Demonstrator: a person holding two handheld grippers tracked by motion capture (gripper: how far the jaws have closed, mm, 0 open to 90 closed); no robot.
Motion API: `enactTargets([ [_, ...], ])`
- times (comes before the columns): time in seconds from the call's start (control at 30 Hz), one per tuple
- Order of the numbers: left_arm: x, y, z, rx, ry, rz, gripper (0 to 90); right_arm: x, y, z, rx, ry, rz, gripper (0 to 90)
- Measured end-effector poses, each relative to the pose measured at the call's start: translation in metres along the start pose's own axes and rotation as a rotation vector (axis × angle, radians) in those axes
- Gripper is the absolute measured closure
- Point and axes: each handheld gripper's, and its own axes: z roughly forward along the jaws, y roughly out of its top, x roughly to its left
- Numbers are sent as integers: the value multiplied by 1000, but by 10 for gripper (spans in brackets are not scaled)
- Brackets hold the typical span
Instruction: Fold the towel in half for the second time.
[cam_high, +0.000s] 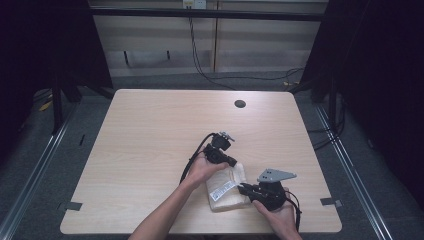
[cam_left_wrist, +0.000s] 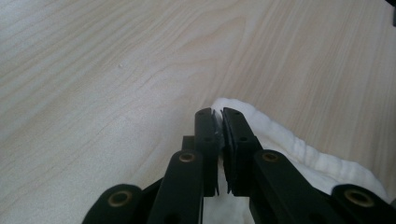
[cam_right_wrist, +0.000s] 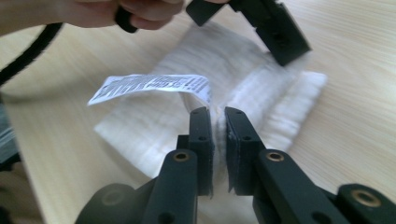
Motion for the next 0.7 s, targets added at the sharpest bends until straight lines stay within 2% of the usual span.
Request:
enactTargets([
  [0.17, 0, 1, 4, -12, -19, -9, 848, -5, -5, -4, 14, -25, 15, 814],
  [0.27, 0, 2, 5, -19, -30, -25, 831, -8, -8, -4, 25, -30, 25, 782],
  [0.33, 1, 3, 4, -25, -26, -18, 821, -9, -10, -5, 32, -42, 35, 747],
  [0.37, 1, 3, 5, -46, -42, -36, 810, -10, -10, -5, 29, -50, 36, 734],
  [0.4, 3, 3, 5, -49, -55, -25, 800, -12, -11, -7, 28, -49, 39, 728],
  [0.43, 2, 3, 5, -62, -56, -44, 789, -13, -11, -8, 22, -56, 51, 721],
  [0.53, 3, 5, 5, -67, -75, -47, 750, -15, -11, -10, 33, -68, 49, 721],
  [0.67, 4, 5, 4, -82, -76, -72, 695, -19, -9, -13, 28, -73, 34, 704],
  [0.7, 5, 5, 3, -91, -75, -83, 668, -22, -9, -13, 32, -73, 70, 663],
])
